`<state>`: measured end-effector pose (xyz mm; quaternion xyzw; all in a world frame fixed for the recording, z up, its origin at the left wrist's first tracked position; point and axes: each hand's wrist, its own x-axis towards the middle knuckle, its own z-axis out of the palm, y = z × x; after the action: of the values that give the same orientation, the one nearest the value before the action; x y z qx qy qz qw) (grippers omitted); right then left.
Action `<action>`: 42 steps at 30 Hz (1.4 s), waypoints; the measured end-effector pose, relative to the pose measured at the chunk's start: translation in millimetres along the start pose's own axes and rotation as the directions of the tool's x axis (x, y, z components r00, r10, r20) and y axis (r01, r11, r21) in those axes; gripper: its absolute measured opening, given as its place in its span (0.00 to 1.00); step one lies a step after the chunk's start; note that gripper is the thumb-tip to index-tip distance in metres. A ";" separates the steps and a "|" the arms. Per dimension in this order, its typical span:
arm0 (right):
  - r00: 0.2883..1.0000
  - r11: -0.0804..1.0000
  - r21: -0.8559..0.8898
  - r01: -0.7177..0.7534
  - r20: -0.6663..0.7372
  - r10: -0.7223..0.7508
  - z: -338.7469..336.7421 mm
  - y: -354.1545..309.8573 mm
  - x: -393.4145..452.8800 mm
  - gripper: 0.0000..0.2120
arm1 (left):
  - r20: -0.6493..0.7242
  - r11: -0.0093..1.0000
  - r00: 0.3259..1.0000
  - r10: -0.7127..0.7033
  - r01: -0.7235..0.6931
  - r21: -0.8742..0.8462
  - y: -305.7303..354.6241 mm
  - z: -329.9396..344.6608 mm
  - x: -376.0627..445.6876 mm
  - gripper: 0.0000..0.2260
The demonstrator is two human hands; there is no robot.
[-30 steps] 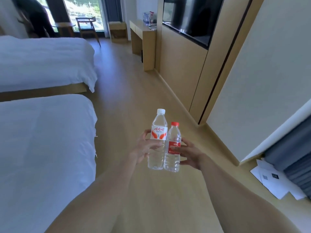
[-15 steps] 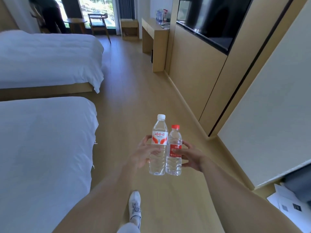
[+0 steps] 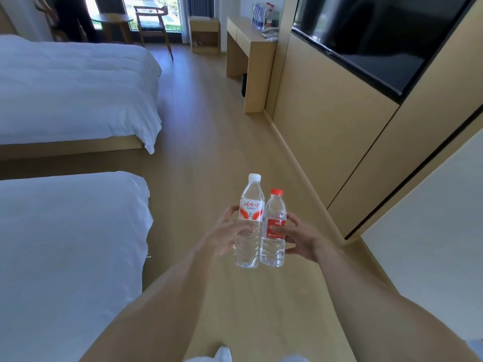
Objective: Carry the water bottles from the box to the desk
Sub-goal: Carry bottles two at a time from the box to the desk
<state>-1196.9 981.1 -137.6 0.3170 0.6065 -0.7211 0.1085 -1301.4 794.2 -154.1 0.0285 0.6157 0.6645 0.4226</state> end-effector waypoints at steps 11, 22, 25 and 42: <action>0.993 0.999 -0.032 -0.007 0.120 0.011 11.5 -89.6 151.7 0.28 | -0.085 0.998 0.996 0.028 -0.033 -0.058 82.9 -57.6 119.1 0.26; 0.967 0.998 -0.066 -0.013 0.252 0.029 -8.5 -216.2 330.5 0.25 | -0.209 0.998 0.977 0.036 -0.045 -0.040 187.4 -95.8 283.7 0.27; 0.963 0.996 -0.082 -0.016 0.268 0.038 -15.7 -256.4 370.5 0.25 | -0.215 0.996 0.975 0.056 -0.069 -0.054 219.0 -100.5 322.6 0.29; 0.976 0.993 -0.117 -0.023 0.215 0.048 21.6 -412.2 601.0 0.21 | -0.199 0.996 0.979 0.043 -0.056 -0.063 352.2 -206.1 544.0 0.28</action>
<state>-1893.0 1197.0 -157.9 0.2404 0.6256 -0.7134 0.2049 -1950.8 995.8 -169.4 -0.0367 0.6308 0.6949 0.3433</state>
